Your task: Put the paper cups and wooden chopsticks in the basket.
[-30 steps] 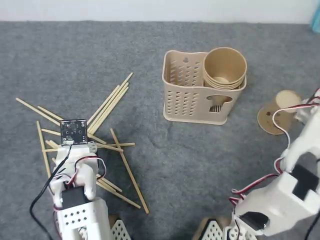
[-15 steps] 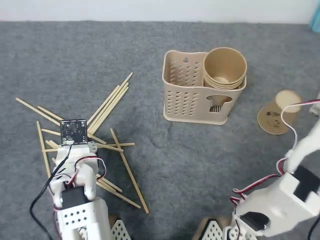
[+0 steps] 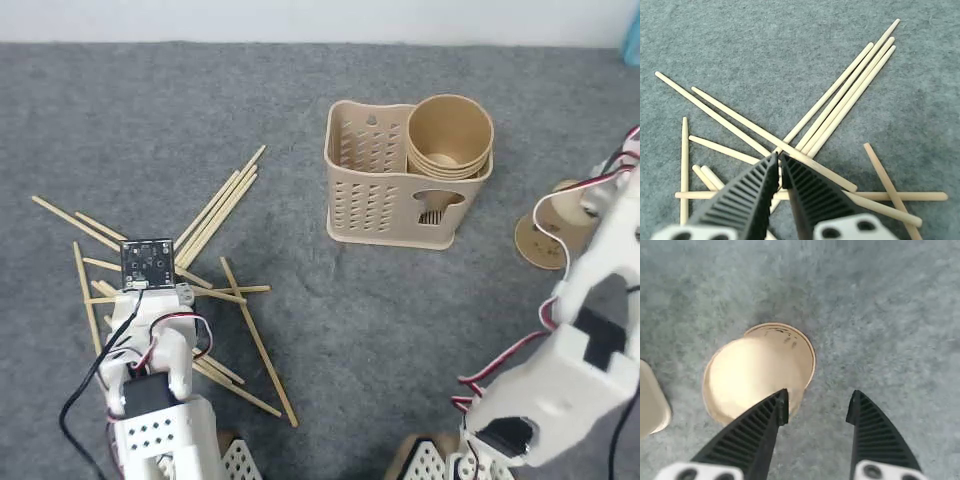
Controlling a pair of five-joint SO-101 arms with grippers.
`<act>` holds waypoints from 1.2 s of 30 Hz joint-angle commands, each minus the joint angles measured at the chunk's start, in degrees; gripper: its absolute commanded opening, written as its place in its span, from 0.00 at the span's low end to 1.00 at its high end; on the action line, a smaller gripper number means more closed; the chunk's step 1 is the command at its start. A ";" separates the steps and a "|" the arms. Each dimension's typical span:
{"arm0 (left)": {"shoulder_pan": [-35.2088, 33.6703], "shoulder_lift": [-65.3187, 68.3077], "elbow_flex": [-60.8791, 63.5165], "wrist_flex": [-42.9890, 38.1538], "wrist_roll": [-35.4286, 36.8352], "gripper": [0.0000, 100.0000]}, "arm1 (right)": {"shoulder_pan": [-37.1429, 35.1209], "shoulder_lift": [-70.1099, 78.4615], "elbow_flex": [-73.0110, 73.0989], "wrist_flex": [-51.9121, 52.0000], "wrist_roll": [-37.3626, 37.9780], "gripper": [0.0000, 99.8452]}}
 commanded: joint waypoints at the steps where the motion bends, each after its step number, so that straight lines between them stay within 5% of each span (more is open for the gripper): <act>1: 0.26 -0.53 -0.22 -1.41 -0.53 0.02 | 3.82 1.80 -2.73 -2.95 1.23 0.21; 18: 0.53 -0.44 -0.22 -1.58 -0.53 0.02 | 27.21 1.54 -21.27 3.91 11.16 0.21; 36: 0.44 -0.53 -0.22 -1.41 -0.53 0.02 | 5.23 6.29 -25.32 21.32 11.34 0.21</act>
